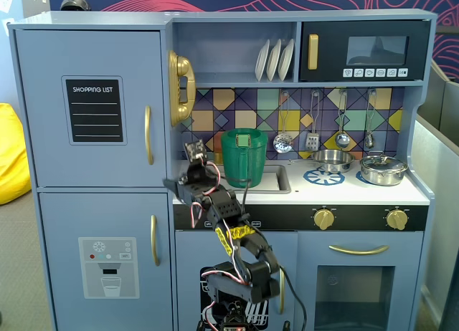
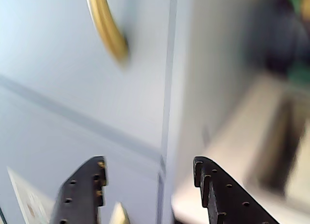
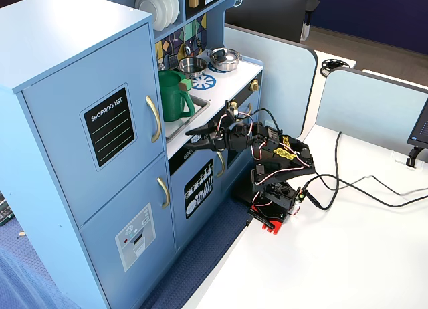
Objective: Open the left cabinet door
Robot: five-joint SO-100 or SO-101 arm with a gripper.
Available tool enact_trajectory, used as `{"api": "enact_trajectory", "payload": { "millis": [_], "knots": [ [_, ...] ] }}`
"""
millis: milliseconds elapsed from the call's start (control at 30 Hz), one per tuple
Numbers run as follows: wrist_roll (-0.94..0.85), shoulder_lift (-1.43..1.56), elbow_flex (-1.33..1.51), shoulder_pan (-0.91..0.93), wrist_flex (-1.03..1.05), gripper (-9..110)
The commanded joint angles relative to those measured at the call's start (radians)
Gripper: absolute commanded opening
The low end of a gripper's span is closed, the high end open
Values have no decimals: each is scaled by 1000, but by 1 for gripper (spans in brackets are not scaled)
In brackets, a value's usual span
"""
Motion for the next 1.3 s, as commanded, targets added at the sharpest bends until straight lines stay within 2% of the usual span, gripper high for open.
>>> {"api": "enact_trajectory", "payload": {
  "millis": [0,333,833,1267],
  "knots": [
    [32,-98,-153,-29,-107,21],
    [17,-275,-282,-83,-253,23],
    [-28,-514,-465,-133,-373,21],
    [-331,-554,-495,-426,-379,16]
  ]
}}
